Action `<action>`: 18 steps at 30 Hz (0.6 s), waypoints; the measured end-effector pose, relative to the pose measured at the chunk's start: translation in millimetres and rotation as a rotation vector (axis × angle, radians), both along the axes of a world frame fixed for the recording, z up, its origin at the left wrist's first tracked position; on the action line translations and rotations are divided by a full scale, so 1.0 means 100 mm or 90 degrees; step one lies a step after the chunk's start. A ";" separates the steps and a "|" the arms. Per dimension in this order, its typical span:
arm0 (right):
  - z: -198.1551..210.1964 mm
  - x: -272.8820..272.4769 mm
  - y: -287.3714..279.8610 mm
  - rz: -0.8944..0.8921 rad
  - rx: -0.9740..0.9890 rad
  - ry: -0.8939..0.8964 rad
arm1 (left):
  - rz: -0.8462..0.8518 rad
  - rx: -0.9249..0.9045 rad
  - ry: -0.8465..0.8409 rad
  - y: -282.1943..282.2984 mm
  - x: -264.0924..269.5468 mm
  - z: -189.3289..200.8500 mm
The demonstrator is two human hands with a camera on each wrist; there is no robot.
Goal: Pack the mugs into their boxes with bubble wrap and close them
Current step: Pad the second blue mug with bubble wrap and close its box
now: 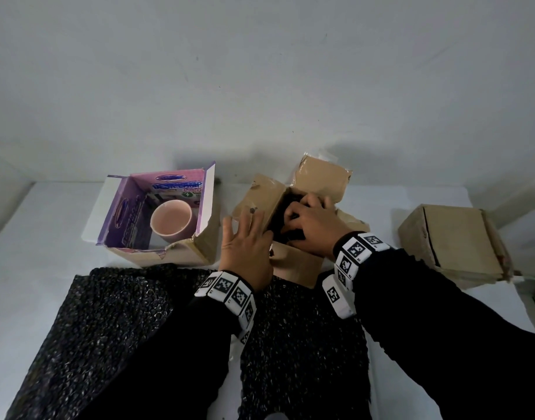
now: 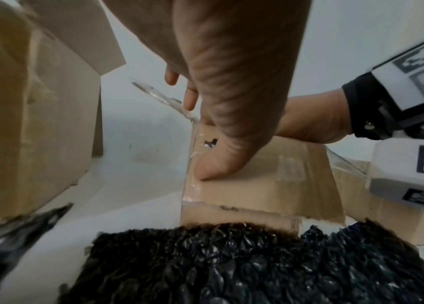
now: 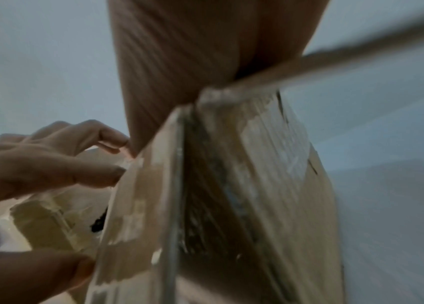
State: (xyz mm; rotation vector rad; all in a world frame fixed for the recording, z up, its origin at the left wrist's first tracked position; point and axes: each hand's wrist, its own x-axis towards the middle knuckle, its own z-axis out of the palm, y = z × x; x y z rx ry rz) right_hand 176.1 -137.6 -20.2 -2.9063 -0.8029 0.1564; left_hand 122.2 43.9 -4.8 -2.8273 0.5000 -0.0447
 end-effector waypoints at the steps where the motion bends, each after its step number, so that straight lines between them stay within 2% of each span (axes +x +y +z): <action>1: 0.00 -0.01 0.00 0.002 -0.011 0.007 | -0.003 0.008 0.005 -0.01 0.02 0.00; 5: -0.01 -0.05 0.01 -0.005 0.011 -0.004 | -0.008 -0.002 0.018 -0.01 0.07 -0.01; 10: -0.11 -0.07 -0.05 -0.065 0.128 -0.070 | -0.149 -0.080 -0.028 0.17 -0.03 -0.15; 13: -0.16 -0.03 -0.04 -0.082 0.160 -0.098 | -0.159 -0.101 -0.049 0.21 -0.04 -0.23; 16: -0.13 0.05 0.05 -0.118 0.088 -0.066 | -0.157 -0.111 -0.079 0.14 0.01 -0.24; 18: -0.11 0.10 0.10 -0.084 0.032 -0.038 | -0.181 -0.135 -0.101 0.10 0.02 -0.25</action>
